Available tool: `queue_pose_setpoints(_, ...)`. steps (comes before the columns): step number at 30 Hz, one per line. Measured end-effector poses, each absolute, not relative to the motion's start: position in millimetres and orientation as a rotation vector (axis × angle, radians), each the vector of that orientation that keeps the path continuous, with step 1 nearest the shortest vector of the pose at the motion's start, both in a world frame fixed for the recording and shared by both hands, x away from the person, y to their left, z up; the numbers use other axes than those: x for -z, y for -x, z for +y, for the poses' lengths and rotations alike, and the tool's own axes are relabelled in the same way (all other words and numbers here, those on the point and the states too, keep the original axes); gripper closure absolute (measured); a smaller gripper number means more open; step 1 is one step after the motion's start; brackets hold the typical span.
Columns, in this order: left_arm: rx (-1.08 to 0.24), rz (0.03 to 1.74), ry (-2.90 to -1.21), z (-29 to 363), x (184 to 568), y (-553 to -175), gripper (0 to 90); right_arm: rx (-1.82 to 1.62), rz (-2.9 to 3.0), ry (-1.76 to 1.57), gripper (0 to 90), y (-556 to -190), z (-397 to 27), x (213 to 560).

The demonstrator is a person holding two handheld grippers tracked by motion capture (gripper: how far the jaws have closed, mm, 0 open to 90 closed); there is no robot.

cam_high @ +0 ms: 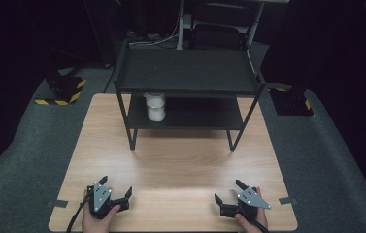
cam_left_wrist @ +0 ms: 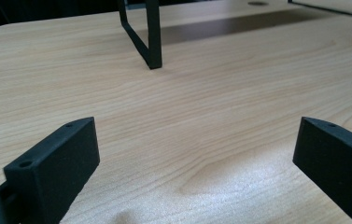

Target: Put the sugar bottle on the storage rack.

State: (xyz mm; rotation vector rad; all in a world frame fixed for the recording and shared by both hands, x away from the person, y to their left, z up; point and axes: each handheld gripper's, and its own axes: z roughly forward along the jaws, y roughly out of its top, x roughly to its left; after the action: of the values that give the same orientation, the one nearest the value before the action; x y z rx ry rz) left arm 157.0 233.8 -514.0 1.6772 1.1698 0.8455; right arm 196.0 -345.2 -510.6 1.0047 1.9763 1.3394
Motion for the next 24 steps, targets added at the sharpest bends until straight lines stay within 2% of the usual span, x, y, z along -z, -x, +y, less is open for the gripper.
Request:
queue_pose_setpoints(7, -0.85, 1.145, -1.743, 229.9, 509.2, -161.9, 0.7, -1.337, 1.977, -1.004, 0.1, -195.8, -344.6, 510.7)
queue_pose_setpoints(24, -0.854, 1.147, -1.733, 229.5, 510.2, -162.0, 0.6, -1.322, 1.975, -1.011, 0.1, -196.5, -342.4, 509.7)
